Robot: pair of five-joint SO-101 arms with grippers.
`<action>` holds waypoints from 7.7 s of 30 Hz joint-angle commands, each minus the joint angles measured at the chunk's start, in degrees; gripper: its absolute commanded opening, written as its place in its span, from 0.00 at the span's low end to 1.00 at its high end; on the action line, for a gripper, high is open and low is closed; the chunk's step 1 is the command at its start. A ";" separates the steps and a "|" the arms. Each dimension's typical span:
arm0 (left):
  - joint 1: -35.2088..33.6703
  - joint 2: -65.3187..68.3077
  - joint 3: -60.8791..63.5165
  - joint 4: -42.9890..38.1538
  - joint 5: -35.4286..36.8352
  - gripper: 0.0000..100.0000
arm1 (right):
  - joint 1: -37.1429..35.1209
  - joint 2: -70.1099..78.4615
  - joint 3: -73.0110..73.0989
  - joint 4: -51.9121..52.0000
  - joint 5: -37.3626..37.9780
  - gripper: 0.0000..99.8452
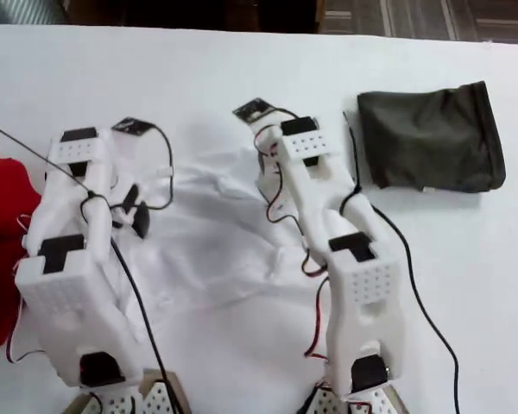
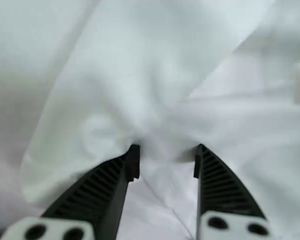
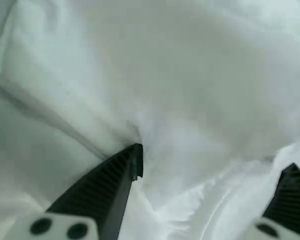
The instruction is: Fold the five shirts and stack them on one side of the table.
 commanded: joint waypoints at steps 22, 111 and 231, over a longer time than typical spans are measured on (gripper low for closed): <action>-0.18 3.43 -3.38 -2.55 0.53 0.03 | -0.04 10.15 -16.09 5.23 -0.44 0.02; -4.66 -18.29 20.70 -20.75 -32.00 0.06 | 4.70 -12.00 -27.87 22.73 0.09 0.20; -8.26 -41.67 31.87 -10.20 -30.33 0.03 | 3.91 -32.22 34.73 -13.23 2.55 0.11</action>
